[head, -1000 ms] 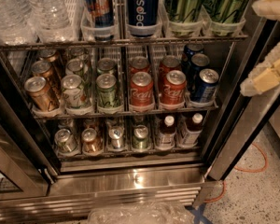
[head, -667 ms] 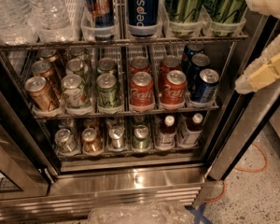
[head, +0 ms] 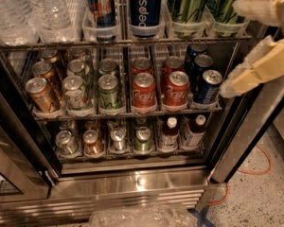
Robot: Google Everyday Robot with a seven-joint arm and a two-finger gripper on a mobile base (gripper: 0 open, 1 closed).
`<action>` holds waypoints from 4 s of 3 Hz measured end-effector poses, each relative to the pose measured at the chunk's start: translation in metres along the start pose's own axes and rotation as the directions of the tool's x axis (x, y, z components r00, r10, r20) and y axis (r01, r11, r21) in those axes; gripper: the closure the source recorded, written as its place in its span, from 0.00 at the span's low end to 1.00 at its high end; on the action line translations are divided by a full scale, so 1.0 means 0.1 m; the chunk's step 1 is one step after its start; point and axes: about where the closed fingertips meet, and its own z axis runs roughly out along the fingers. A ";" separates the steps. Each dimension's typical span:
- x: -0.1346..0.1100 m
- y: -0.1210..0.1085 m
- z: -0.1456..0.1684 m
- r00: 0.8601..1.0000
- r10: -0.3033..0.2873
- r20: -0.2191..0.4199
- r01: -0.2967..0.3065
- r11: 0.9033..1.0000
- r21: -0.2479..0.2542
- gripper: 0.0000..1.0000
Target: Pick 7up can from middle shelf of fridge
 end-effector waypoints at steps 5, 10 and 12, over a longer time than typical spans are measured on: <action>-0.30 0.74 1.34 0.961 0.075 0.266 -0.095 0.994 0.061 0.00; 0.62 0.41 1.74 0.786 0.285 0.549 -0.526 0.774 0.353 0.00; 0.61 0.45 1.77 0.797 0.271 0.539 -0.509 0.782 0.360 0.00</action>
Offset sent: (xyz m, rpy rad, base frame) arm -0.0006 0.1225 -0.0704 0.2162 -0.0250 0.0190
